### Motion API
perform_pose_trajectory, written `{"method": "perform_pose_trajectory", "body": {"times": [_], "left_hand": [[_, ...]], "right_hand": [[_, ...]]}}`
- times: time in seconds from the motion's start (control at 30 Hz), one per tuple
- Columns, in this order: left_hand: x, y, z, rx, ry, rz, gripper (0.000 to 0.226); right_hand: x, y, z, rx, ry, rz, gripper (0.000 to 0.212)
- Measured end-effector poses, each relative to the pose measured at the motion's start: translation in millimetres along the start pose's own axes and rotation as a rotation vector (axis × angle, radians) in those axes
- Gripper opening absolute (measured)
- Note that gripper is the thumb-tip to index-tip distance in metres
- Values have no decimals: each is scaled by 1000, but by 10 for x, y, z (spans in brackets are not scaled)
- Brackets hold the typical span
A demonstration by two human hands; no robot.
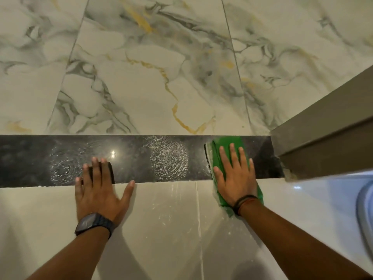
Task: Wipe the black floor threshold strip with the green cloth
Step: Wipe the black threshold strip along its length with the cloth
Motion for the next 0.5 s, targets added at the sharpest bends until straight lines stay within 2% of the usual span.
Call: {"method": "perform_pose_trajectory", "body": {"times": [0.17, 0.37, 0.5], "left_hand": [[14, 16, 15, 10, 7, 6, 91], [25, 21, 11, 22, -13, 14, 89], [28, 15, 12, 19, -40, 3, 89]], "right_hand": [[12, -89, -34, -57, -12, 92, 59], [-4, -266, 146, 89, -35, 107, 56], [-7, -128, 234, 105, 9, 70, 58]]}}
Point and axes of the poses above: each hand's wrist, its own z-axis towards the middle knuckle, its own x-axis out of the palm, y = z × x, the point moved 8 cm from there along z, towards the middle knuckle, and after that the axes turned 15 degrees about -z, right-handed, at the moved point
